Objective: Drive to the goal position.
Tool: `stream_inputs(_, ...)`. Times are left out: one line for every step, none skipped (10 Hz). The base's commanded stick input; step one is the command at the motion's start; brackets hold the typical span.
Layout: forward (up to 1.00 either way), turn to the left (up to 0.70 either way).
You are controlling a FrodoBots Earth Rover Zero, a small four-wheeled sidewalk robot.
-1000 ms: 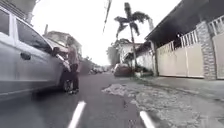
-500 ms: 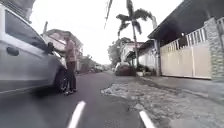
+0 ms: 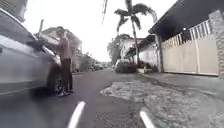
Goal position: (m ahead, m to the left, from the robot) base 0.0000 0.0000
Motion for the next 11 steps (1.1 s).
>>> stream_inputs(0.70,0.00)
stream_inputs(0.70,0.00)
stream_inputs(0.70,0.00)
stream_inputs(0.70,0.00)
stream_inputs(0.70,0.00)
stream_inputs(0.70,0.00)
stream_inputs(0.70,0.00)
stream_inputs(0.70,0.00)
stream_inputs(0.70,0.00)
stream_inputs(0.70,0.00)
stream_inputs(0.70,0.00)
